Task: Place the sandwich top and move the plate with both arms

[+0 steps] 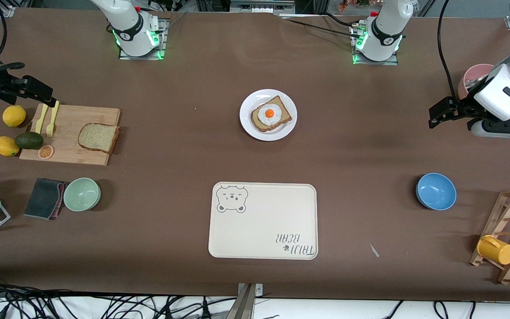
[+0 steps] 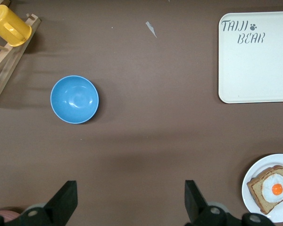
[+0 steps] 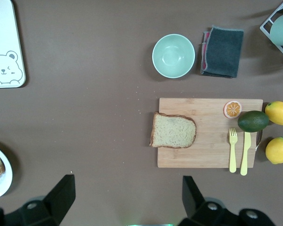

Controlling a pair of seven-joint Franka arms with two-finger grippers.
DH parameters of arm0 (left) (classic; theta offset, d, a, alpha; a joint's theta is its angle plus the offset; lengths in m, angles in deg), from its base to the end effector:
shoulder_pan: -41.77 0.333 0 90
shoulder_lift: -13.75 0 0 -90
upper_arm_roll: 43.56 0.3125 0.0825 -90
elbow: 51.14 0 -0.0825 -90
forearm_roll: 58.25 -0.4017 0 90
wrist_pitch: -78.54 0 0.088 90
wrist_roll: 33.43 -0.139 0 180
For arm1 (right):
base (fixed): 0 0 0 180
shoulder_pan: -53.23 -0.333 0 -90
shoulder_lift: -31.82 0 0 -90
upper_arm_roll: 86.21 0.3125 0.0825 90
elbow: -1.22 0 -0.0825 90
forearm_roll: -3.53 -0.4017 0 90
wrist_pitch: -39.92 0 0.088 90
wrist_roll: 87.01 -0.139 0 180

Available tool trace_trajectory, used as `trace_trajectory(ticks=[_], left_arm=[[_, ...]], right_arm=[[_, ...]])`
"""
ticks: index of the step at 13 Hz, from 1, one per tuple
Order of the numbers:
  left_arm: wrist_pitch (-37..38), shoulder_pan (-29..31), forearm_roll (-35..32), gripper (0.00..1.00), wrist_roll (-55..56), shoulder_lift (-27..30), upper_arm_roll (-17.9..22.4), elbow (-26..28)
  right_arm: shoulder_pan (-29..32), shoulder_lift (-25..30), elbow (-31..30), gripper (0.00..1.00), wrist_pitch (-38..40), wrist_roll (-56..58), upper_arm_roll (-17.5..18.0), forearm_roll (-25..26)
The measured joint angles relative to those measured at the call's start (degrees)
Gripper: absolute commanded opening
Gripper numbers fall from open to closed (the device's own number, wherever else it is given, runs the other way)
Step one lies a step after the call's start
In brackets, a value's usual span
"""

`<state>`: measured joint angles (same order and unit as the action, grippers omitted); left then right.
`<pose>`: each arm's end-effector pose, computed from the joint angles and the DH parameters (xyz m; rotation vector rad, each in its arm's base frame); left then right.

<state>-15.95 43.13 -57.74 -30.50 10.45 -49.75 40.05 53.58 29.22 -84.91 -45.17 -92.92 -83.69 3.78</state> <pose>0.5931 -0.0498 0.5522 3.1261 -0.0505 -0.0011 0.5750 0.0206 0.5885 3.1315 -0.1026 -0.0990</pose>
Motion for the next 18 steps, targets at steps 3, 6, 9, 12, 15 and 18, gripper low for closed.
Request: trace_trajectory(ticks=[3,6,9,12,15,18], left_arm=[[0.0,0.0,0.0,1.0,0.0,0.0,0.0,0.0],[0.0,0.0,0.0,1.0,0.0,0.0,0.0,0.0],[0.0,0.0,0.0,1.0,0.0,0.0,0.0,0.0],[0.0,0.0,0.0,1.0,0.0,0.0,0.0,0.0],[0.0,0.0,0.0,1.0,0.0,0.0,0.0,0.0],[0.0,0.0,0.0,1.0,0.0,0.0,0.0,0.0]], right_arm=[[0.2,-0.3,0.0,1.0,-0.1,2.7,0.0,0.0],[0.2,-0.6,0.0,1.0,-0.9,3.2,0.0,0.0],[0.2,-1.0,-0.1,1.0,-1.9,3.5,0.0,0.0],[0.2,-1.3,-0.1,1.0,-2.0,3.5,0.0,0.0],[0.2,-1.3,-0.1,1.0,-2.1,3.5,0.0,0.0],[0.2,-1.3,-0.1,1.0,-2.0,3.5,0.0,0.0]])
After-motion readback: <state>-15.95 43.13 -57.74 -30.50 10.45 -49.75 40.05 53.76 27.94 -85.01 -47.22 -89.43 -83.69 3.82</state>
